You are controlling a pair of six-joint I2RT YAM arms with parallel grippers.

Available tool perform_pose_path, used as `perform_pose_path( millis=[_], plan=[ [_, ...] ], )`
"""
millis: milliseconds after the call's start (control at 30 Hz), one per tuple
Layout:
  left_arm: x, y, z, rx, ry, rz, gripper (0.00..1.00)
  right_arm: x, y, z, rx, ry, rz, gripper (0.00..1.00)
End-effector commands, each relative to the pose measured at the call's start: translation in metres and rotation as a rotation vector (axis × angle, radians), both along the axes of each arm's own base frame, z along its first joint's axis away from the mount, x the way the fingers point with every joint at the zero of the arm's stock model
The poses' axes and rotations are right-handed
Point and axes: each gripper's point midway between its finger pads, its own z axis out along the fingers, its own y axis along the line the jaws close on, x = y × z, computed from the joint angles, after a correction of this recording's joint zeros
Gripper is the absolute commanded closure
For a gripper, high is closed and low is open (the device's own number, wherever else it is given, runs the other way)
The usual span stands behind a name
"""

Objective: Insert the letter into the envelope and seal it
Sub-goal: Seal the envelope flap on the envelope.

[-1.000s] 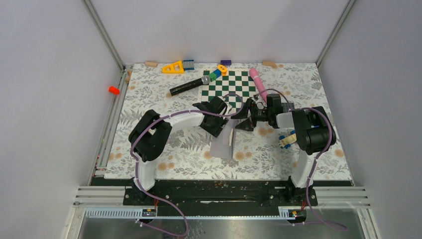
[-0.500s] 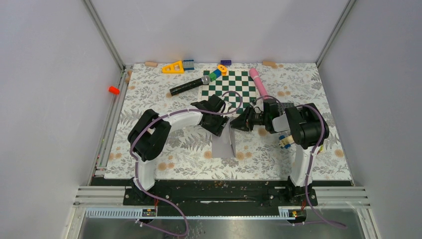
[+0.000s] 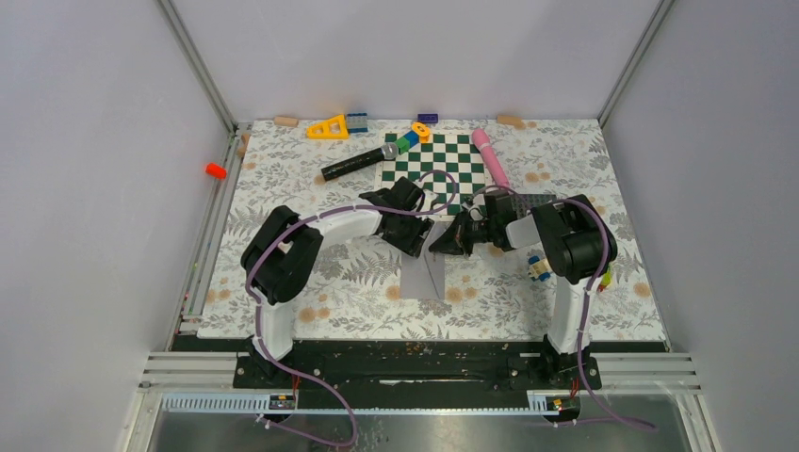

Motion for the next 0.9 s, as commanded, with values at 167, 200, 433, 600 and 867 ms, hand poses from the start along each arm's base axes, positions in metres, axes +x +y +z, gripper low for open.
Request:
perform_pose_path(
  millis=[167,200,433,600,867],
  plan=[
    [-0.062,0.018,-0.057,0.068,0.271,-0.019,0.44,0.000,0.000,-0.017,-0.223,-0.038,0.067,0.87],
    [-0.062,0.018,-0.056,0.061,0.270,-0.020,0.44,0.000,0.000,-0.018,-0.234,-0.035,0.064,0.88],
    [-0.048,0.013,-0.032,-0.049,0.253,-0.010,0.44,-0.007,-0.008,-0.033,-0.358,-0.006,0.092,1.00],
    [-0.041,0.005,-0.012,-0.126,0.232,-0.033,0.43,-0.009,-0.012,-0.038,-0.399,-0.001,0.102,1.00],
    [-0.033,0.007,-0.029,-0.008,0.208,-0.002,0.42,-0.009,-0.012,-0.040,-0.397,0.008,0.106,1.00]
  ],
)
